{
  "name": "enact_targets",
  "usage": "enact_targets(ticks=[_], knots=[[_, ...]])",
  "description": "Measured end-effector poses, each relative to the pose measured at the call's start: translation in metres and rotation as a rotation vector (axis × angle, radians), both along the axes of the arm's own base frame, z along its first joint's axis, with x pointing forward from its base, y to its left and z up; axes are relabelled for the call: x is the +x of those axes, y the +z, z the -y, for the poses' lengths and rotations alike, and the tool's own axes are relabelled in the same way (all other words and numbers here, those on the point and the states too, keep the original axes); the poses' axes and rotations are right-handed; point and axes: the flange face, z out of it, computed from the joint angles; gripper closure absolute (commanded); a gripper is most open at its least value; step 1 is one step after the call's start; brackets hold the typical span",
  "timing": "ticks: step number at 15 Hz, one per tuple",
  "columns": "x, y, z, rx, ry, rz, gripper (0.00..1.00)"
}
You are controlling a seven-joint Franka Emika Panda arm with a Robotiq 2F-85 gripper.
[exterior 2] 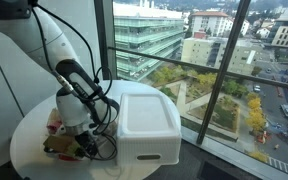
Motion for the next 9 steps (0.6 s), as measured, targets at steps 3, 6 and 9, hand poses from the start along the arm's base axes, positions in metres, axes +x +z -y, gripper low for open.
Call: enact_targets(ticks=[3,6,9], knots=[[-0.009,0.003,-0.001,0.003,-0.048,-0.011,0.0],[-0.018,0.011,-0.005,0.027,-0.088,-0.017,0.0],[-0.023,0.016,-0.008,0.046,-0.114,-0.016,0.0]])
